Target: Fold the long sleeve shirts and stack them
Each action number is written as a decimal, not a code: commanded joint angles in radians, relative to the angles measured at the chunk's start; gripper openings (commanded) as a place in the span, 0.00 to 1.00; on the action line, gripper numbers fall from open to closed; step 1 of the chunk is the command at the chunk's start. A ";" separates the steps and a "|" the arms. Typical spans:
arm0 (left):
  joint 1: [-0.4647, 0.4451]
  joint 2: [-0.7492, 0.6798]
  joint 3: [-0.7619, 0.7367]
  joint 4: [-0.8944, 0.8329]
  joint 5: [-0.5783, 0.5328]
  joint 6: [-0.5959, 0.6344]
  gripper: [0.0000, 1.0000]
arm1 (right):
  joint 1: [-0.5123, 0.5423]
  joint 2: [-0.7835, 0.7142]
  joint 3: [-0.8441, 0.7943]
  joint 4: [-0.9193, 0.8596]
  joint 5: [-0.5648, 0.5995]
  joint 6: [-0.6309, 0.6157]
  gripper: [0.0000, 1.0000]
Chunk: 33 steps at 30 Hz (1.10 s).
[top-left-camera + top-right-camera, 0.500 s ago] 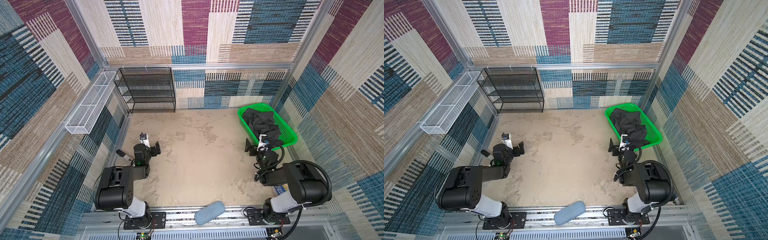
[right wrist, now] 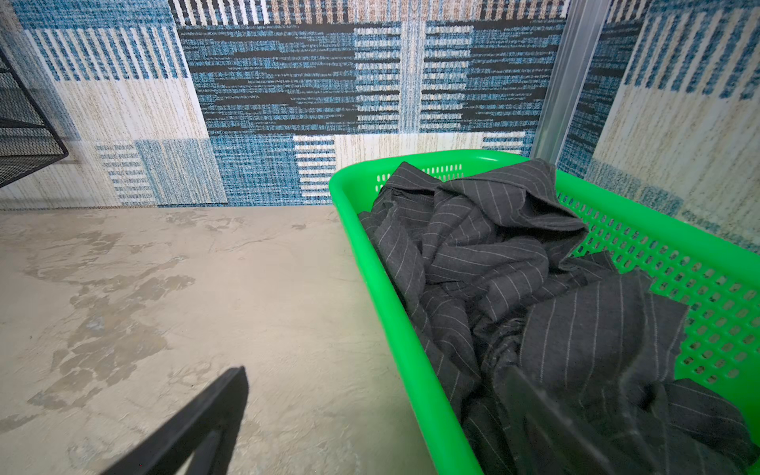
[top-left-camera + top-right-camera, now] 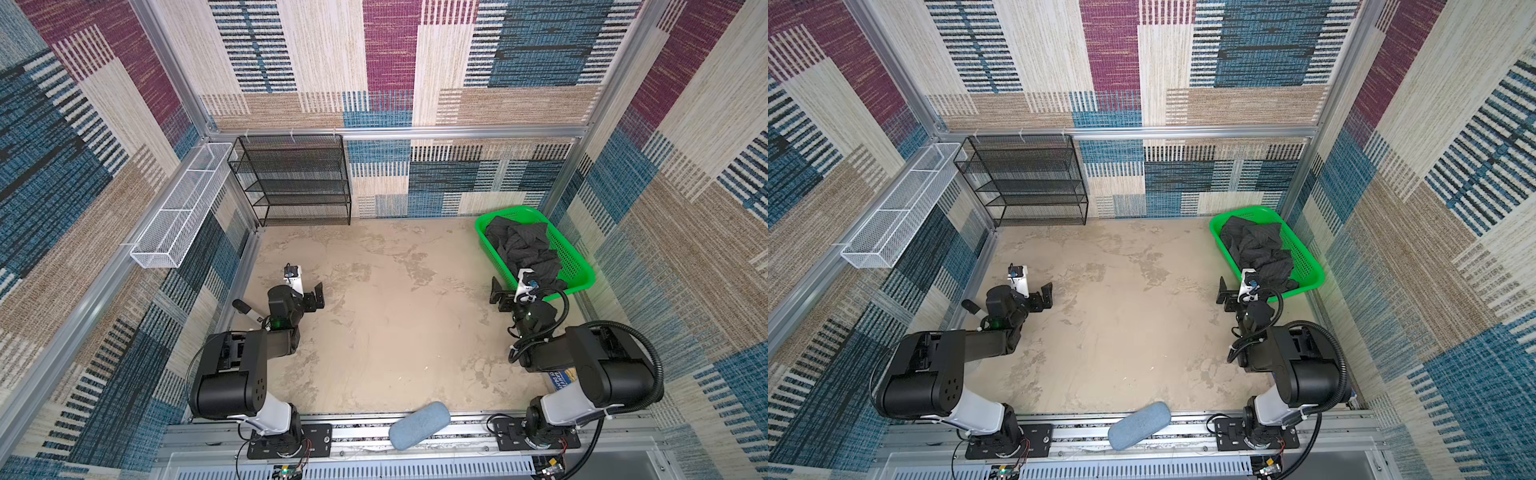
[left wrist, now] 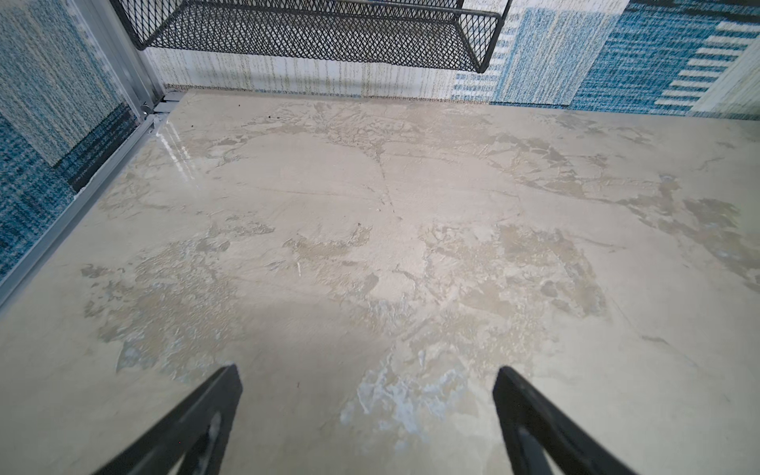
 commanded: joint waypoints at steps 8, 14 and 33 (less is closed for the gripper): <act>0.001 0.000 0.003 -0.010 0.013 0.031 0.99 | 0.000 -0.004 -0.004 0.035 0.005 0.007 1.00; 0.001 0.002 0.004 -0.012 0.013 0.030 0.99 | 0.001 -0.003 -0.003 0.034 0.004 0.006 1.00; 0.007 -0.342 0.289 -0.740 -0.138 -0.175 0.99 | 0.000 -0.167 0.189 -0.438 0.068 0.037 1.00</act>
